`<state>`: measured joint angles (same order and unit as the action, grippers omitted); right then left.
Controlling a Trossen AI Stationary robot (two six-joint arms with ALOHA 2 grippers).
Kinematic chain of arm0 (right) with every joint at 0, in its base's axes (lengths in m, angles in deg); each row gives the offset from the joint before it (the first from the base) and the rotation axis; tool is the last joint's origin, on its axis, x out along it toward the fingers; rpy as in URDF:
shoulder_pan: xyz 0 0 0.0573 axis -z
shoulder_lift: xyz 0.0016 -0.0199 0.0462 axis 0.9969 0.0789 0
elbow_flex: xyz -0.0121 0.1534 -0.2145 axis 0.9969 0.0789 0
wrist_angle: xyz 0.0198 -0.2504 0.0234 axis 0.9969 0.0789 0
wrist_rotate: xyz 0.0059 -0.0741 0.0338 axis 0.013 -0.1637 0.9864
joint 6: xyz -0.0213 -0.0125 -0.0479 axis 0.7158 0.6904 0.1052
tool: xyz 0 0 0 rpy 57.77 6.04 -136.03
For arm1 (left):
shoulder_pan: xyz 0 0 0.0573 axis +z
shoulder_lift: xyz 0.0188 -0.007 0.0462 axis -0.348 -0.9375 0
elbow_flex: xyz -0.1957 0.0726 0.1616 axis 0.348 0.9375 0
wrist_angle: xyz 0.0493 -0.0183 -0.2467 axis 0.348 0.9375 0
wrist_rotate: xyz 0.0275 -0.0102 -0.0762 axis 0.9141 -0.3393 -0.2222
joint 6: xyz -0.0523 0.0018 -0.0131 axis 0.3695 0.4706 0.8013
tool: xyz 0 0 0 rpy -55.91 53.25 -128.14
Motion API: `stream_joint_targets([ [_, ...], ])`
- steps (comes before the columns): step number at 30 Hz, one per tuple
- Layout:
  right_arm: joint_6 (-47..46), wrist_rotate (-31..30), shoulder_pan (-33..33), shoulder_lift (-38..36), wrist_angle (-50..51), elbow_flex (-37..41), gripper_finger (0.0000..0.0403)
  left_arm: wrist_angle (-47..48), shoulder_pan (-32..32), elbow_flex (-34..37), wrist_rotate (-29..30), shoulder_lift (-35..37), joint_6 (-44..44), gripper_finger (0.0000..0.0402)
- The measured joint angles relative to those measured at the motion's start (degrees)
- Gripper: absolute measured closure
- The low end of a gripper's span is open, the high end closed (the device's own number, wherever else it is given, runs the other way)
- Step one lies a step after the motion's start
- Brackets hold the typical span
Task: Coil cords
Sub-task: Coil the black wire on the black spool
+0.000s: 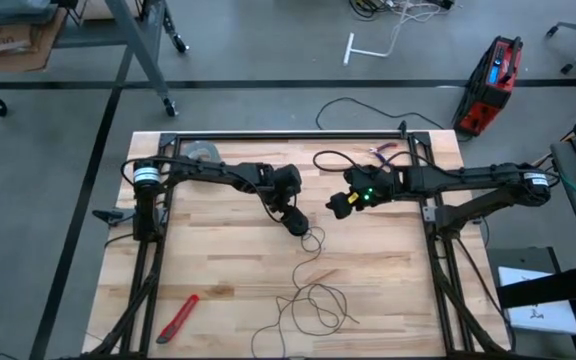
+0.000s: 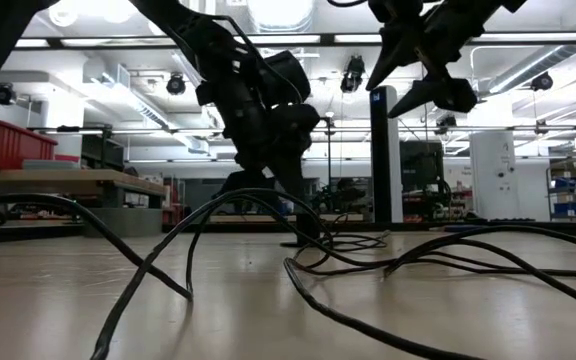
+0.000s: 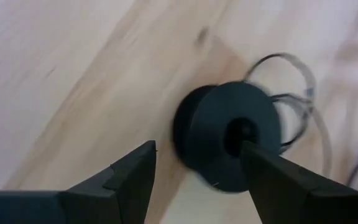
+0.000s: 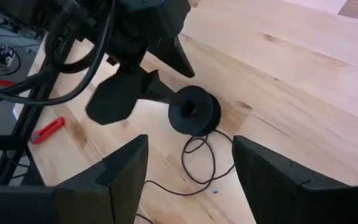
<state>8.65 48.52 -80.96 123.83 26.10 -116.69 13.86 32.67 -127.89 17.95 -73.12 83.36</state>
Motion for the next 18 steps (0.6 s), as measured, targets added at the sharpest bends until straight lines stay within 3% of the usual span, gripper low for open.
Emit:
stream_joint_targets([
  [10,-0.28,-0.06,0.02,0.04,-0.12,0.11,0.0174,-2.50,-0.80,0.20,-0.47,-0.47,-1.10,0.0184],
  [18,-0.70,-0.26,0.00,0.04,-0.16,0.13,0.0180,-3.11,-1.27,-0.04,-1.00,-5.11,-0.88,0.0209],
])
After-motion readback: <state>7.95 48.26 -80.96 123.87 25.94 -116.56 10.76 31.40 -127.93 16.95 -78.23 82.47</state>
